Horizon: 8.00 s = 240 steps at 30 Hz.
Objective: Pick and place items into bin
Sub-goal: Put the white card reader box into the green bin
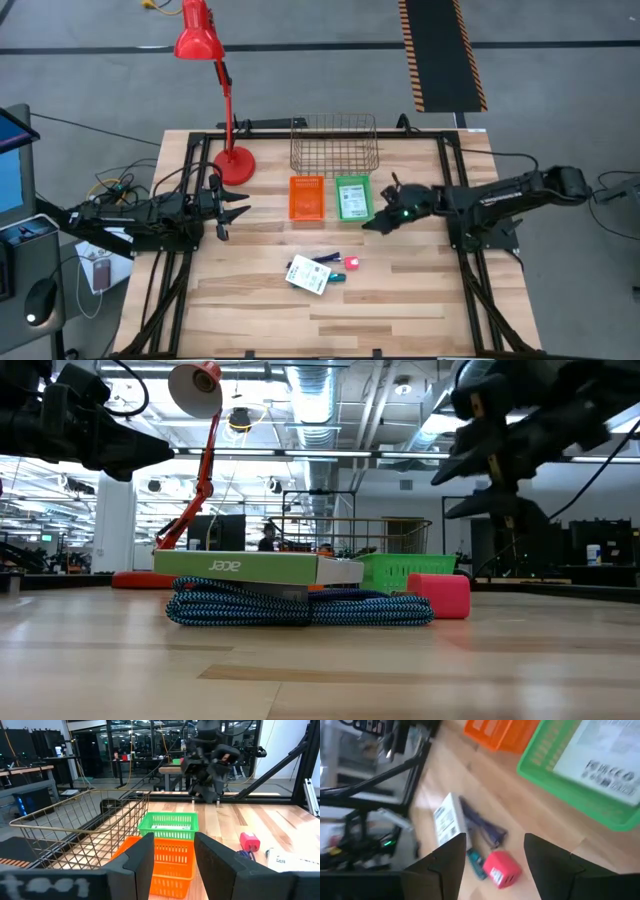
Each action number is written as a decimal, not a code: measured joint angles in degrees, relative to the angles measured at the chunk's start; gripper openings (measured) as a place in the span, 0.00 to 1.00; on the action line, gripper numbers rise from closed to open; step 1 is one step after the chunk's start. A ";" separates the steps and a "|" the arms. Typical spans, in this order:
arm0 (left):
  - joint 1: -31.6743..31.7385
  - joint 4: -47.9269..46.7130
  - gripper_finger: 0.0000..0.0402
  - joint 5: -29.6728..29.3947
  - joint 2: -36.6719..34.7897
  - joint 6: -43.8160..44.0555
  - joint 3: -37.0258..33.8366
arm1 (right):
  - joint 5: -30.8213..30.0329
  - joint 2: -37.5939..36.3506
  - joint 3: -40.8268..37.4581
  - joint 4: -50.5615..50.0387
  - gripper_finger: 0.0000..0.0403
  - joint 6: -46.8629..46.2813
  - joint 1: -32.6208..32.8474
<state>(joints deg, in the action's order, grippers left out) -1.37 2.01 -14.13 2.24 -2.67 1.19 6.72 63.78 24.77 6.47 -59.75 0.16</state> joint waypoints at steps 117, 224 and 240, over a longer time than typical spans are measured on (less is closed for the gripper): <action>-30.53 -6.75 0.35 -6.78 44.43 5.02 31.58 | -56.47 43.92 25.82 21.01 0.41 91.55 38.32; -30.53 -11.62 0.35 -6.62 44.26 12.60 31.52 | -59.04 59.86 41.17 5.78 0.41 79.26 41.54; -30.53 -11.66 0.35 -6.62 44.26 12.51 31.52 | -58.89 59.79 41.22 4.97 0.41 84.81 39.15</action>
<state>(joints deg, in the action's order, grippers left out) -31.90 -9.65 -20.75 46.50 9.85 32.71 -52.16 123.57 66.00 11.44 25.05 39.31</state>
